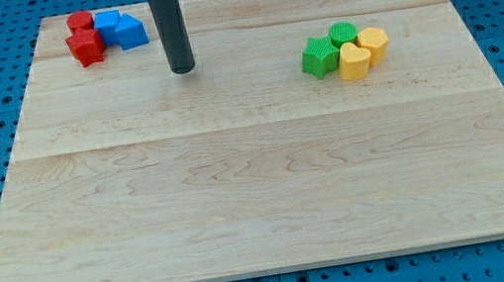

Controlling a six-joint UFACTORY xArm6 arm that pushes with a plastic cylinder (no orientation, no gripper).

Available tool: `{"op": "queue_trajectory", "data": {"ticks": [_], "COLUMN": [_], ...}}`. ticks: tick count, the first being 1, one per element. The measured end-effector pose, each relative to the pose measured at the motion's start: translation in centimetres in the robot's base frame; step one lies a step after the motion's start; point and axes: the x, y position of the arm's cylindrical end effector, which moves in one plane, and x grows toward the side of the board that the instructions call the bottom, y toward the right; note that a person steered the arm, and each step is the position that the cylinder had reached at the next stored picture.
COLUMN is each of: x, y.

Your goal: Slide the red circle along with the red star slightly down

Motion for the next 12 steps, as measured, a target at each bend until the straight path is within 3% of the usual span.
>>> {"op": "queue_trajectory", "data": {"ticks": [9, 12], "x": [0.4, 2.6], "y": [0.0, 0.8]}}
